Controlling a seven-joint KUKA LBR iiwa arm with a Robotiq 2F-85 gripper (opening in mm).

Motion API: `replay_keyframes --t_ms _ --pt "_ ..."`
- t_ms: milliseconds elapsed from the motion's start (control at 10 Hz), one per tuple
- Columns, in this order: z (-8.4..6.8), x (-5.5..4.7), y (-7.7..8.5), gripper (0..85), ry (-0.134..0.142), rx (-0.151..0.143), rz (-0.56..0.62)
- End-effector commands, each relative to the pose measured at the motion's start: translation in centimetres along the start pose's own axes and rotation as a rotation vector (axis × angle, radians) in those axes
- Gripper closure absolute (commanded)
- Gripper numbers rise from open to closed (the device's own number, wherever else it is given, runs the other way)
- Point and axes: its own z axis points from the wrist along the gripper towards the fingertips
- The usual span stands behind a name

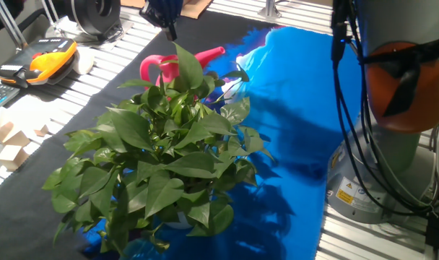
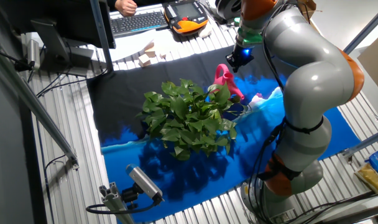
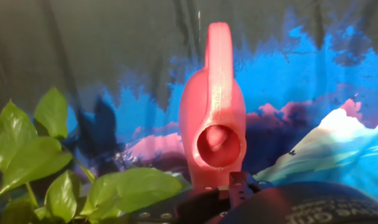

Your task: Water the plant

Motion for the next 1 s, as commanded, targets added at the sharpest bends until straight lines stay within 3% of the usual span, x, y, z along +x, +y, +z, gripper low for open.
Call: replay_keyframes --t_ms 0,200,300,600,700,800,900 --pt "-0.01 0.01 0.0 85.0 -0.013 0.012 -0.005" --pt "-0.01 0.01 0.0 85.0 -0.025 -0.016 0.005" --pt "-0.01 0.01 0.0 85.0 -0.019 -0.014 0.005" --pt "-0.01 0.01 0.0 85.0 0.033 -0.02 0.003" --pt "-0.01 0.01 0.0 68.0 0.082 -0.018 -0.008" --pt "-0.01 0.01 0.0 68.0 0.084 -0.019 -0.014" --pt "0.19 -0.97 -0.01 51.0 0.052 -0.008 -0.015"
